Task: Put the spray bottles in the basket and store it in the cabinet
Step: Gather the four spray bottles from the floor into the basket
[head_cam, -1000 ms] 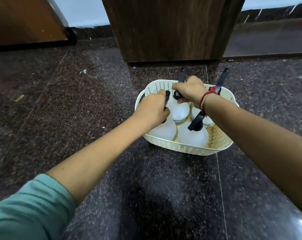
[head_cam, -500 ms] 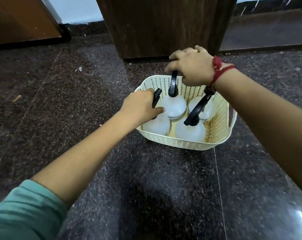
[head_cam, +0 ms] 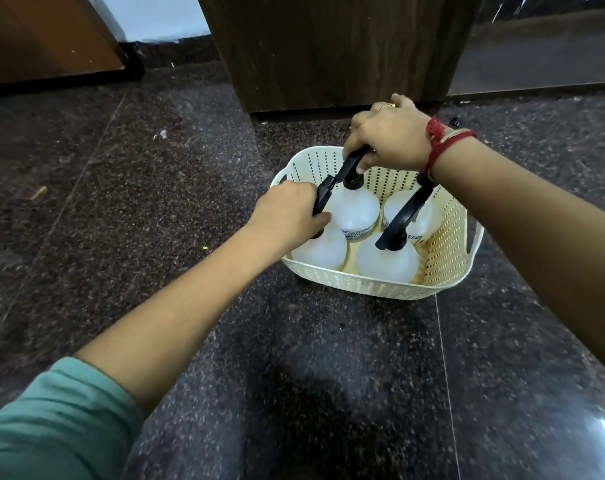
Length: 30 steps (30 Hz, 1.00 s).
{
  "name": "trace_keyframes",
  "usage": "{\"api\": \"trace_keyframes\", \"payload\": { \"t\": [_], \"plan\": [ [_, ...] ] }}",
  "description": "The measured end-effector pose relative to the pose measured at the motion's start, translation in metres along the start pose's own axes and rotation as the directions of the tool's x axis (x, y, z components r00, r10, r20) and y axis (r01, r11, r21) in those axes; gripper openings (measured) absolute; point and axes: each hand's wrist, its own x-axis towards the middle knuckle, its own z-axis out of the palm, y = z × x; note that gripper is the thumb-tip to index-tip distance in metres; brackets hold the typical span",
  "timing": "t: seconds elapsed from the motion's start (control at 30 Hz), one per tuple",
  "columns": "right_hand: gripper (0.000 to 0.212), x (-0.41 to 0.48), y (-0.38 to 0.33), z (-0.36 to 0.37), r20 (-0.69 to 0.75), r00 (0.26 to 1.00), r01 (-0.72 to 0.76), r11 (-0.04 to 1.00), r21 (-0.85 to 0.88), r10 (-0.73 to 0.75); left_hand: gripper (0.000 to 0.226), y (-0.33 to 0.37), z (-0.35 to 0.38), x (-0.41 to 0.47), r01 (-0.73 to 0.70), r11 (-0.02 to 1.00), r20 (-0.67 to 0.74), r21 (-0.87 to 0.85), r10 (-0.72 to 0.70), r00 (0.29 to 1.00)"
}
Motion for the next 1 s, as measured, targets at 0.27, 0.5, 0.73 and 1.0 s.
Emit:
{"api": "trace_keyframes", "payload": {
  "t": [0.27, 0.5, 0.73, 1.0],
  "plan": [
    [0.047, -0.070, 0.019, -0.019, -0.270, 0.947, -0.026, 0.884, 0.467, 0.171, 0.073, 0.035, -0.043, -0.027, -0.129, 0.985, -0.458, 0.114, 0.168, 0.873],
    [0.060, -0.108, 0.047, -0.013, 0.063, 0.982, -0.189, 0.928, 0.321, 0.179, 0.053, 0.094, -0.001, -0.038, -0.323, 0.911, -0.243, 0.257, 0.384, 0.891],
    [0.055, -0.096, 0.047, 0.016, -0.103, 0.963, -0.231, 0.958, 0.171, 0.251, 0.042, 0.089, 0.006, -0.023, -0.263, 0.909, -0.205, 0.324, 0.339, 0.918],
    [0.029, -0.092, 0.041, 0.032, -0.237, 0.928, -0.276, 0.957, 0.083, 0.288, 0.042, 0.085, 0.023, -0.020, -0.237, 0.925, -0.188, 0.297, 0.300, 0.935]
  ]
}}
